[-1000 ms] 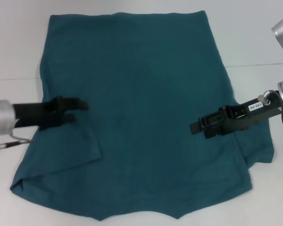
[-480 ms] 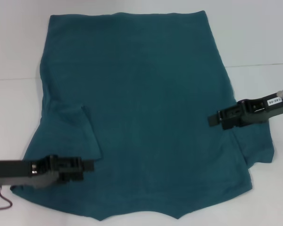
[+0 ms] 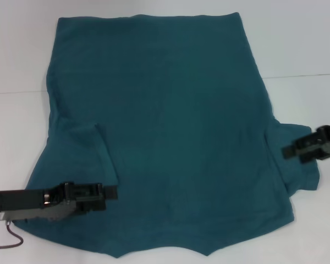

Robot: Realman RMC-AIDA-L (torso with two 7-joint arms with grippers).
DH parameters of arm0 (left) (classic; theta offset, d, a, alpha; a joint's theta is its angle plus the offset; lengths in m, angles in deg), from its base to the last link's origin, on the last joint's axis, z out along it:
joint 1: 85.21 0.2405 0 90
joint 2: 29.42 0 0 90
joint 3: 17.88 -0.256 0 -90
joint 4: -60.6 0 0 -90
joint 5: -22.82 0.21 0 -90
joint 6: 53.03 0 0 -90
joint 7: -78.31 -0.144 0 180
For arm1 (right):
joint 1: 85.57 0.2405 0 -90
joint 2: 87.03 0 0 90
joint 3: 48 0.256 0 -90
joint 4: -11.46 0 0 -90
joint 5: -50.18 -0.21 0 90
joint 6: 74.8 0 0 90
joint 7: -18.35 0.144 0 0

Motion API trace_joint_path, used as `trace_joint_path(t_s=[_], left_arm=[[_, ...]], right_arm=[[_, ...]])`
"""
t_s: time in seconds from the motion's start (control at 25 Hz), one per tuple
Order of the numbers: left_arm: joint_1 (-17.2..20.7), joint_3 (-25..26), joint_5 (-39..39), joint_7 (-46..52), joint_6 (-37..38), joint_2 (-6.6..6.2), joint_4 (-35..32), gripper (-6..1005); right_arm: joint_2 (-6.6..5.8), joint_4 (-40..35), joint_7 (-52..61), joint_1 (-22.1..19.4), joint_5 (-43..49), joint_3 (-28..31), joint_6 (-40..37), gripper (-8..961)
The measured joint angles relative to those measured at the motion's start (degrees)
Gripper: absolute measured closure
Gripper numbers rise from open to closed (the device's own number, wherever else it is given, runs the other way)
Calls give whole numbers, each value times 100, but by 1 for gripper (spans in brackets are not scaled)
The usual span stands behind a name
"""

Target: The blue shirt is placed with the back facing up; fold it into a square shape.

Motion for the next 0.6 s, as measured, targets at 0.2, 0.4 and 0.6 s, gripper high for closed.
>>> trace_joint_path(t_s=[0.2,0.4,0.6], left_arm=[[-53,-1,-3,21,-156,-4,63,386],[-67,0,-3,21,-275,-8,112,386],[-66,-1,-3,21,-342,-9,160,387]], right_arm=[[-101,-398,312,-199,399,86,-285,302],[-139,-461,466,-374,608,301,-247,305],[-100,-407,639,-497,839,333,53,308]])
